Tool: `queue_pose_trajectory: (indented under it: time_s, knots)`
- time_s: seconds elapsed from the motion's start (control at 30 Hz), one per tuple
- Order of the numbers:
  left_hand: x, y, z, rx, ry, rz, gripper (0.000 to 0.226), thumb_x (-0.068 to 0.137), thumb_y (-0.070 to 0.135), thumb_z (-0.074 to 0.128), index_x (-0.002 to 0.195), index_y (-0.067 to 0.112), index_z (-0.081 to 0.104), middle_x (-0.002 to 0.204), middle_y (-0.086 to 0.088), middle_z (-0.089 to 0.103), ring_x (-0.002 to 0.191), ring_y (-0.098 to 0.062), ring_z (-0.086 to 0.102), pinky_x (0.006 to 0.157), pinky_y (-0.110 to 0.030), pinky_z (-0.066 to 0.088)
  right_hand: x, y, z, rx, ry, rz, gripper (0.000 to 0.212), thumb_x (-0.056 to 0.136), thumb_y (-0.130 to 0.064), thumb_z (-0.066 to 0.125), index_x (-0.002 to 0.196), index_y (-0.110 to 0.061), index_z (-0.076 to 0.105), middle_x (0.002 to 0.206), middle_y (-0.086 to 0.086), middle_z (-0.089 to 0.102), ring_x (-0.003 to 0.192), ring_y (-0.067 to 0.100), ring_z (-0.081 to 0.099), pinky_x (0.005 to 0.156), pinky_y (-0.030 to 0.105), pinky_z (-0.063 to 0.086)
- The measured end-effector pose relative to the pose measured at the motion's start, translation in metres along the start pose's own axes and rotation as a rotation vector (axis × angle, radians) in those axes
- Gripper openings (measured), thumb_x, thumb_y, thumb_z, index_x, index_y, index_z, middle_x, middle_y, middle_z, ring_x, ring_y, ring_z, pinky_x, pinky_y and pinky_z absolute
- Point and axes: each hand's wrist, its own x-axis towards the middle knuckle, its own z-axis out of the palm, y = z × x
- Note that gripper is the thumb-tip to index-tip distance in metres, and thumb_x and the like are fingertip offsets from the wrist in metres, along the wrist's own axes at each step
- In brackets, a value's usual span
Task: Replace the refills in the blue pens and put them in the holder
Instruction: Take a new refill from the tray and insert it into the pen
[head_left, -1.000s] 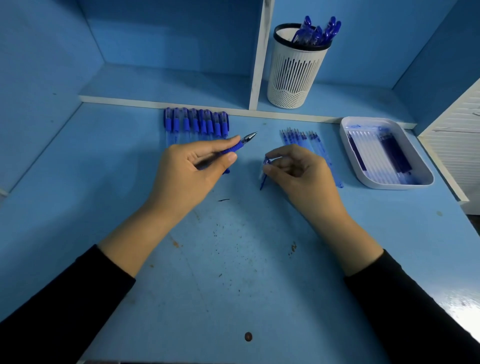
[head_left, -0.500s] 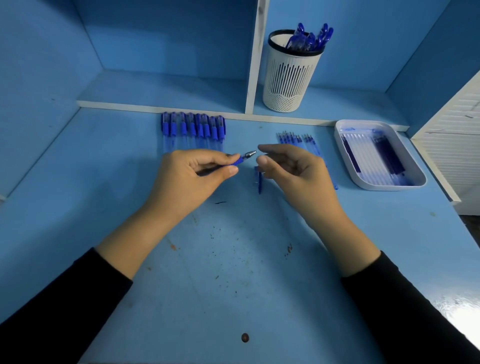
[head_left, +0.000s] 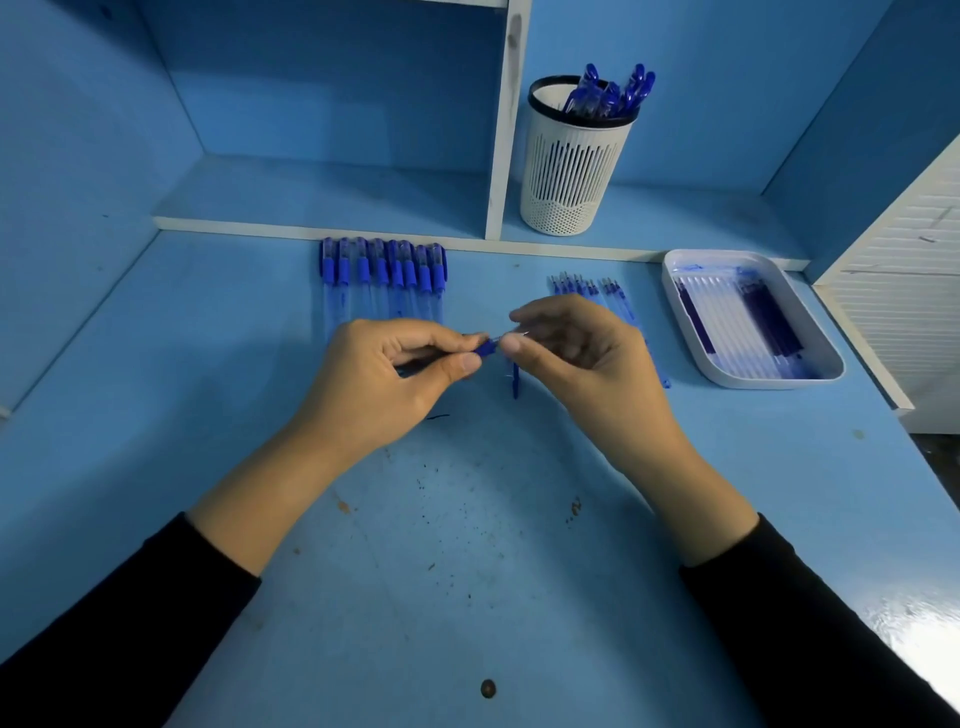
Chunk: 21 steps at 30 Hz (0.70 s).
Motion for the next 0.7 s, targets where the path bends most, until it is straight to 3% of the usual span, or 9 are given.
queue_pose_trajectory:
  time_s: [0.07,0.17,0.3,0.37,0.43,0.57,0.63,0.7]
  knots:
    - [-0.0003,-0.0005,0.0003,0.017,-0.005,-0.001,0.019,0.080,0.003,0.076,0.091,0.018,0.074,0.097,0.024,0.071,0.089,-0.002,0.072,0.080,-0.012,0.053,0.0007,0.0008,-0.0006,-0.049,-0.011,0.004,0.011,0.086,-0.010,0.070,0.093,-0.002,0.068,0.077,0.008,0.069,0.070,0.011,0.064,0.070,0.024,0.055]
    - [-0.0007,-0.0007,0.0003,0.030,-0.010,-0.002,0.018,0.081,0.002,0.075,0.092,0.016,0.075,0.098,0.024,0.070,0.088,-0.001,0.071,0.080,-0.012,0.052,0.0000,0.0001,-0.0019,0.000,-0.053,0.003,0.011,0.085,0.001,0.068,0.095,-0.002,0.067,0.084,0.002,0.070,0.077,0.010,0.065,0.075,0.025,0.055]
    - [-0.0005,0.0005,-0.0005,0.029,-0.021,0.006,0.020,0.081,0.002,0.076,0.093,0.018,0.074,0.098,0.025,0.070,0.090,-0.001,0.071,0.081,-0.012,0.053,-0.0014,-0.0003,-0.0016,-0.020,-0.048,0.028,0.013,0.085,-0.012,0.070,0.096,-0.006,0.067,0.079,0.004,0.069,0.073,0.011,0.065,0.075,0.029,0.056]
    - [-0.0010,0.0010,0.0000,0.030,-0.032,0.008,0.019,0.081,0.002,0.075,0.094,0.016,0.074,0.097,0.027,0.069,0.090,0.000,0.071,0.081,-0.011,0.052,-0.0014,-0.0001,-0.0018,-0.044,-0.052,0.004,0.005,0.087,-0.005,0.067,0.092,-0.006,0.068,0.077,0.003,0.069,0.072,0.011,0.064,0.074,0.027,0.054]
    - [-0.0012,0.0013,0.0001,0.035,-0.032,0.010,0.020,0.081,0.001,0.075,0.094,0.017,0.075,0.097,0.027,0.070,0.089,0.000,0.071,0.080,-0.011,0.052,-0.0015,-0.0003,-0.0032,0.003,-0.063,0.009,0.012,0.085,0.002,0.068,0.095,-0.005,0.067,0.084,0.000,0.070,0.077,0.009,0.065,0.076,0.023,0.054]
    - [-0.0007,0.0012,-0.0010,0.056,-0.031,0.026,0.021,0.081,0.003,0.076,0.095,0.019,0.074,0.098,0.025,0.070,0.090,0.000,0.071,0.081,-0.012,0.052,-0.0015,-0.0007,-0.0026,0.015,-0.039,0.043,0.015,0.084,-0.010,0.071,0.098,-0.006,0.069,0.082,0.006,0.071,0.075,0.010,0.065,0.078,0.029,0.055]
    - [-0.0009,0.0004,-0.0009,0.061,-0.035,0.023,0.020,0.081,0.004,0.076,0.095,0.017,0.075,0.099,0.024,0.071,0.089,-0.001,0.071,0.080,-0.012,0.052,-0.0012,0.0010,-0.0026,-0.007,-0.036,0.022,0.008,0.086,-0.004,0.069,0.094,-0.005,0.070,0.078,0.001,0.070,0.072,0.009,0.064,0.075,0.024,0.054]
    - [-0.0010,-0.0001,-0.0010,0.061,-0.030,0.020,0.019,0.082,0.004,0.076,0.096,0.016,0.075,0.098,0.021,0.072,0.087,-0.002,0.072,0.079,-0.012,0.053,-0.0013,0.0006,-0.0038,0.046,-0.053,0.020,0.015,0.084,0.003,0.068,0.096,-0.005,0.069,0.084,0.000,0.072,0.078,0.008,0.066,0.076,0.020,0.053]
